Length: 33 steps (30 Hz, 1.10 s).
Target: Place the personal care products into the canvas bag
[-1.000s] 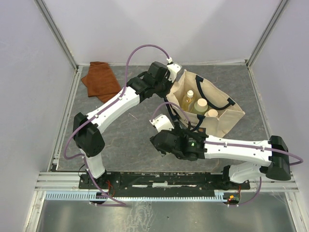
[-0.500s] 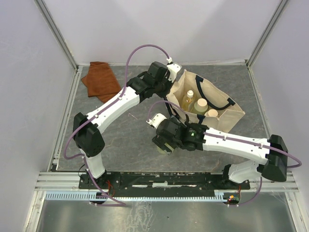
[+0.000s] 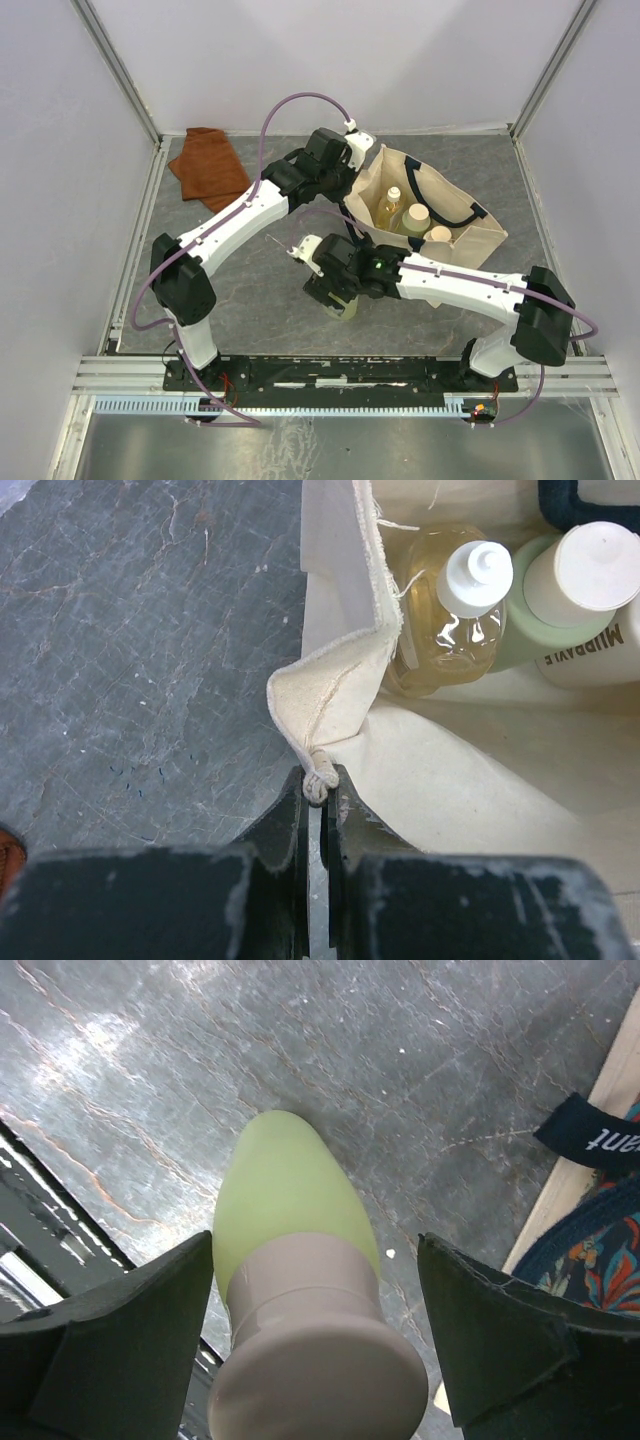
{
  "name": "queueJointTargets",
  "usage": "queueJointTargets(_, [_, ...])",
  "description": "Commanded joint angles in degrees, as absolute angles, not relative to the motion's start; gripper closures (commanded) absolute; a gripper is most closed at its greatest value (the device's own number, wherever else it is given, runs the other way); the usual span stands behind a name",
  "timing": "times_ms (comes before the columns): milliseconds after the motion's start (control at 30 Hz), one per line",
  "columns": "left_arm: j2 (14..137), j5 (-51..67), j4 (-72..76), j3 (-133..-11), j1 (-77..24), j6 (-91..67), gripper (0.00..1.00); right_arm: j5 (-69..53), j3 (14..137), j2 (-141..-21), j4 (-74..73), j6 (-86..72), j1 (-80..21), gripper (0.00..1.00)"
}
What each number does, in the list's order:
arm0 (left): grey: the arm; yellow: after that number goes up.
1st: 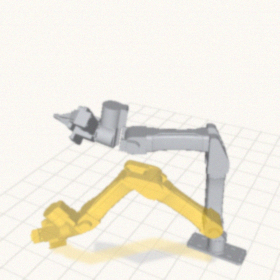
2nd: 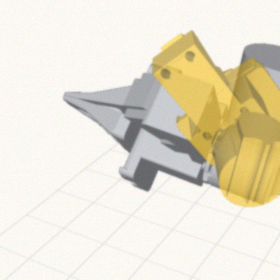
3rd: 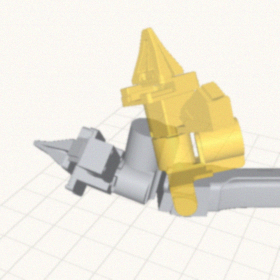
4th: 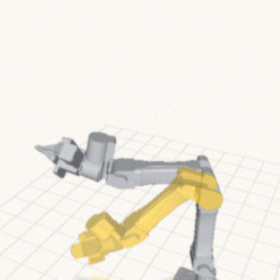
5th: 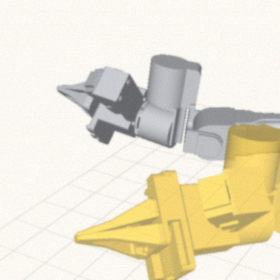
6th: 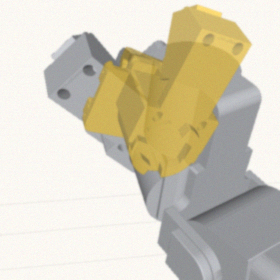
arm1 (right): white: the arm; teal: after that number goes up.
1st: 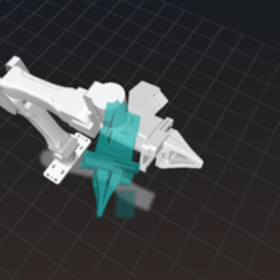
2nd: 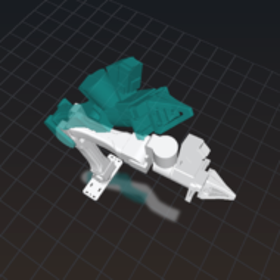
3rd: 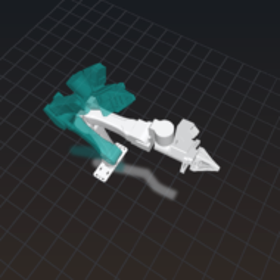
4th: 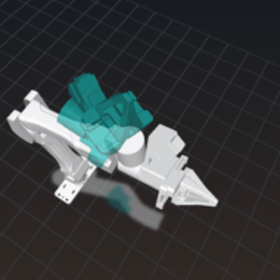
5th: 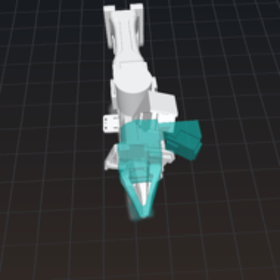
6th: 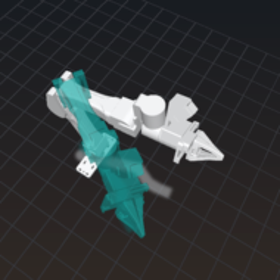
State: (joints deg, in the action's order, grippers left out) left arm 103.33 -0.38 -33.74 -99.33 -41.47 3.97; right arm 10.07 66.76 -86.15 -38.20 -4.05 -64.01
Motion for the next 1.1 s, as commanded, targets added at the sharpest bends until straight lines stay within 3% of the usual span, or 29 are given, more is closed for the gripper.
queueJointTargets(0, [98.88,-1.86,-35.16,-99.23,-40.79,5.94,0.97,6.94,66.88,-88.43,-36.31,-3.57,-63.91,0.14])
queueJointTargets(167, [98.81,-1.76,-35.16,-99.09,-40.73,5.97,0.97,6.46,67.05,-87.79,-36.86,-3.85,-63.98,0.30])
queueJointTargets(200, [98.82,-1.75,-35.16,-98.97,-40.74,5.89,0.97,6.49,67.20,-87.12,-37.13,-4.16,-63.93,0.42])
queueJointTargets(300, [98.81,-1.68,-35.18,-98.84,-40.74,5.80,0.97,7.27,67.11,-85.27,-37.85,-5.08,-63.94,0.62])
queueJointTargets(567, [98.79,-1.41,-34.61,-98.35,-40.70,5.46,0.97,15.59,66.71,-76.07,-43.13,-12.41,-63.94,0.76])
queueJointTargets(867, [99.05,-1.21,-34.60,-98.27,-40.68,5.45,0.97,23.94,75.77,-66.21,-55.69,-23.21,-63.90,0.79])
queueJointTargets(1000, [98.83,-1.21,-34.57,-97.60,-40.70,5.60,0.97,27.74,81.43,-63.76,-57.51,-25.62,-63.95,0.94])
queueJointTargets(1067, [98.72,-1.38,-34.59,-97.18,-40.76,5.62,0.97,29.22,84.36,-63.34,-57.51,-25.61,-63.94,0.97])
